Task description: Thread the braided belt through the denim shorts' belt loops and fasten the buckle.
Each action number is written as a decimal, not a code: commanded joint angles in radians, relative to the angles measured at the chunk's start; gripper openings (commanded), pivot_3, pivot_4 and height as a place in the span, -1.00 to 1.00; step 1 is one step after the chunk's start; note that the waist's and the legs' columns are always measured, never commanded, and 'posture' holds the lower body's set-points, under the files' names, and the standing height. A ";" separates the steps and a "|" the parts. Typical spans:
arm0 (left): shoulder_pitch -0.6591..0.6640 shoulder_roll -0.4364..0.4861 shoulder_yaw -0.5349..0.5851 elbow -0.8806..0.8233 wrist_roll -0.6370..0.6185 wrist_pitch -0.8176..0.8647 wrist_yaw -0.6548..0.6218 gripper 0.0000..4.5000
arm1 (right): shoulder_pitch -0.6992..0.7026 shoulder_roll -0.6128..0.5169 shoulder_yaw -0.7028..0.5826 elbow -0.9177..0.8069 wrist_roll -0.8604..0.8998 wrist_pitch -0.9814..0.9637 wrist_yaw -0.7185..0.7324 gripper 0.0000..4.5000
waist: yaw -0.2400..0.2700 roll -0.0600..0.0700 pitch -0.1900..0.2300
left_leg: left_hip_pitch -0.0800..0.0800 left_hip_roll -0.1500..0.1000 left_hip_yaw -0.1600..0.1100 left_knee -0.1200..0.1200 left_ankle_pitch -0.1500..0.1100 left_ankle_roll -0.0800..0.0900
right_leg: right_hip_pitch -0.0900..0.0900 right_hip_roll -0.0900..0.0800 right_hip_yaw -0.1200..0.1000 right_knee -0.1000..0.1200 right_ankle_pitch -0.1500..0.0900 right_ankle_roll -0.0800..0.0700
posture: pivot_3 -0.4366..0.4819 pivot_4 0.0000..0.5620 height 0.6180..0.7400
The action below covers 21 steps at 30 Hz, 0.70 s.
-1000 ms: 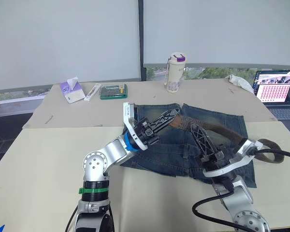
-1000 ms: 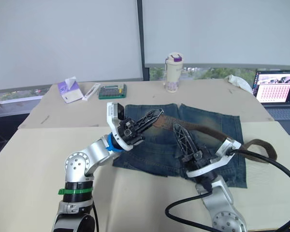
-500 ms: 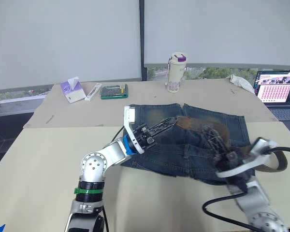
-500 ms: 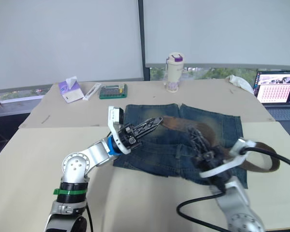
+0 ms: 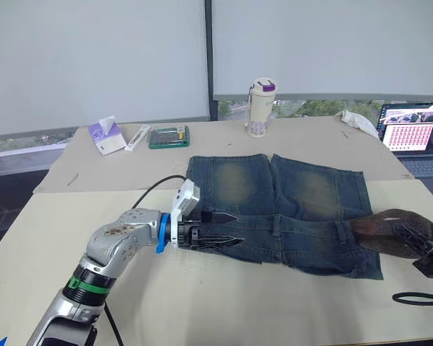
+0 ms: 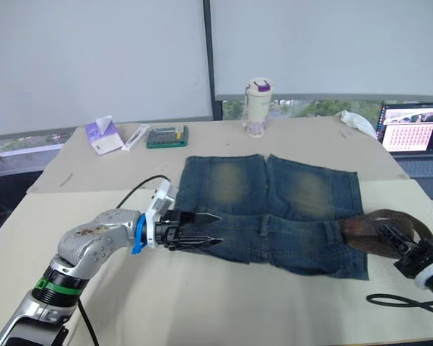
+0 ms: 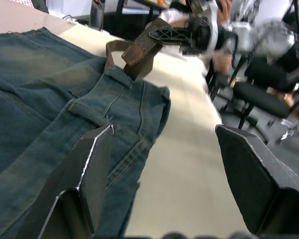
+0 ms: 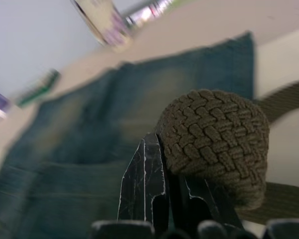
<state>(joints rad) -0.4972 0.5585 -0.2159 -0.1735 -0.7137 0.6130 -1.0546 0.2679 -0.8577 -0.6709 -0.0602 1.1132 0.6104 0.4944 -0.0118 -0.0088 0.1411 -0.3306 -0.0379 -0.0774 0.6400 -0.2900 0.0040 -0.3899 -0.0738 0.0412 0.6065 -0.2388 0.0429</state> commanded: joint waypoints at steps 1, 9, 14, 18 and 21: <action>-0.022 0.001 0.023 0.003 0.042 -0.047 -0.027 0.55 | -0.058 -0.073 -0.013 0.094 -0.153 -0.063 0.046 -1.00 | 0.000 0.000 0.000 | 0.000 0.000 0.000 0.001 0.000 0.000 | 0.000 -0.001 0.000 0.000 0.000 0.000 | -0.05 -0.47 1.00; 0.009 -0.012 0.048 -0.018 0.033 -0.039 -0.050 0.55 | -0.158 -0.044 -0.018 0.080 -0.088 0.068 0.178 -1.00 | 0.000 0.000 0.000 | -0.001 0.001 -0.001 0.001 0.000 0.000 | 0.000 0.000 0.000 0.000 0.000 0.001 | -0.05 -0.47 1.00; 0.003 -0.005 0.092 -0.057 -0.051 0.022 -0.085 0.55 | -0.185 -0.027 0.027 0.113 -0.156 0.077 0.209 -1.00 | 0.001 0.000 0.000 | -0.001 0.000 -0.002 0.002 0.000 0.000 | 0.000 -0.001 -0.001 0.000 0.001 0.002 | -0.05 -0.47 1.00; 0.002 0.007 0.103 -0.074 -0.067 0.048 -0.104 0.55 | -0.191 -0.023 0.038 0.126 -0.179 0.091 0.247 -1.00 | 0.001 0.000 0.000 | -0.001 0.000 -0.002 0.002 0.000 0.000 | 0.000 -0.001 -0.001 0.001 0.001 0.002 | -0.05 -0.47 1.00; -0.003 0.009 0.099 -0.074 -0.049 0.048 -0.104 0.55 | -0.190 -0.022 0.048 0.132 -0.201 0.097 0.259 -1.00 | 0.000 0.000 0.000 | -0.001 0.000 -0.002 0.002 0.000 0.000 | 0.000 -0.001 -0.001 0.001 0.001 0.002 | -0.05 -0.47 1.00</action>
<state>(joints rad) -0.4841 0.5589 -0.1357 -0.2205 -0.7561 0.6596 -1.1500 0.0867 -0.8801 -0.6111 0.0764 0.9219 0.7036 0.7367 -0.0116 -0.0085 0.1414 -0.3312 -0.0378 -0.0790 0.6418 -0.2901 0.0044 -0.3898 -0.0748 0.0405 0.6075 -0.2382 0.0446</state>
